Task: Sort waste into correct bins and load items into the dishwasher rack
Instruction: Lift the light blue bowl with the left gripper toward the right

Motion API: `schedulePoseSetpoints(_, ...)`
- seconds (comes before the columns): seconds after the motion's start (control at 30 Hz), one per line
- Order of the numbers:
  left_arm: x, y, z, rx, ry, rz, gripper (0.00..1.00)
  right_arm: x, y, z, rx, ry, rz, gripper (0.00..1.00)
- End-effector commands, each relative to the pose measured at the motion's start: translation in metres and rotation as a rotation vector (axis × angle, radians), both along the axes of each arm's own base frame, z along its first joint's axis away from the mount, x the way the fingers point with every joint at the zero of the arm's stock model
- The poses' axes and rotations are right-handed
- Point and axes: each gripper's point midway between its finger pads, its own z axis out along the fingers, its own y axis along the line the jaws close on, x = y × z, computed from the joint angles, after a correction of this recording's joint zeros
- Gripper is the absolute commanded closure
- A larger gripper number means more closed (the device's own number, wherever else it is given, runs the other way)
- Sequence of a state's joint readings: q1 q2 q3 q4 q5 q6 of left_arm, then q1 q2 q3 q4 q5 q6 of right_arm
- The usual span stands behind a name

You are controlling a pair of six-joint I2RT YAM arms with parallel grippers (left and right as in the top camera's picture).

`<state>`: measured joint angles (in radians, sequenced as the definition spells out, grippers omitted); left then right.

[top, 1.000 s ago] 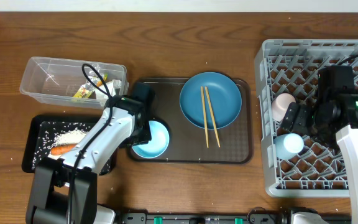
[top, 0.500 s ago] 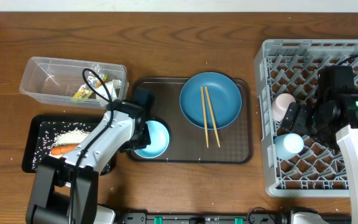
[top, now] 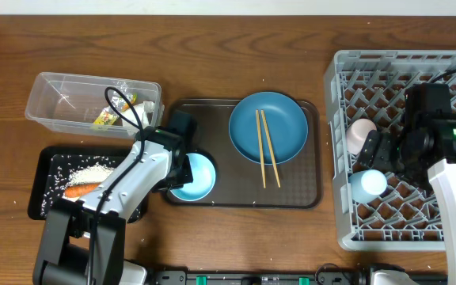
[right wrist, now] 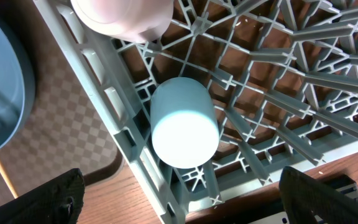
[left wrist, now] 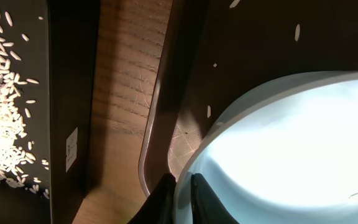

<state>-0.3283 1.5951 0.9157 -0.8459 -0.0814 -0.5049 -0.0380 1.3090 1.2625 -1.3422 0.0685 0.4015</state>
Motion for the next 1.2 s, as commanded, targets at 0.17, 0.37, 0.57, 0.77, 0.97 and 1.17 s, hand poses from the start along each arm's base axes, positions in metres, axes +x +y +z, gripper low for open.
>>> schedulePoseSetpoints(0.17,-0.001,0.003,-0.001,0.007,0.002,0.014,0.94,0.003,-0.002,0.005,-0.010,-0.017,-0.006,0.01)
schedulePoseSetpoints(0.37,0.003,0.001,0.001,0.002,-0.012,0.013,0.94,0.003,-0.002,0.005,-0.010,-0.017,-0.006,0.01)
schedulePoseSetpoints(0.57,0.022,-0.005,0.018,-0.018,-0.071,0.002,0.94,0.003,-0.002,0.005,-0.010,-0.017,-0.006,0.01)
schedulePoseSetpoints(0.77,0.039,-0.011,0.042,-0.044,-0.149,-0.009,0.94,0.003,-0.002,0.005,-0.010,-0.017,-0.006,0.01)
schedulePoseSetpoints(0.97,0.054,-0.016,0.077,-0.089,-0.278,-0.008,0.94,0.003,-0.002,0.005,-0.010,-0.017,-0.006,0.01)
schedulePoseSetpoints(1.17,0.076,-0.057,0.118,-0.335,-0.451,-0.054,0.94,0.003,-0.002,0.005,-0.010,-0.017,-0.006,0.01)
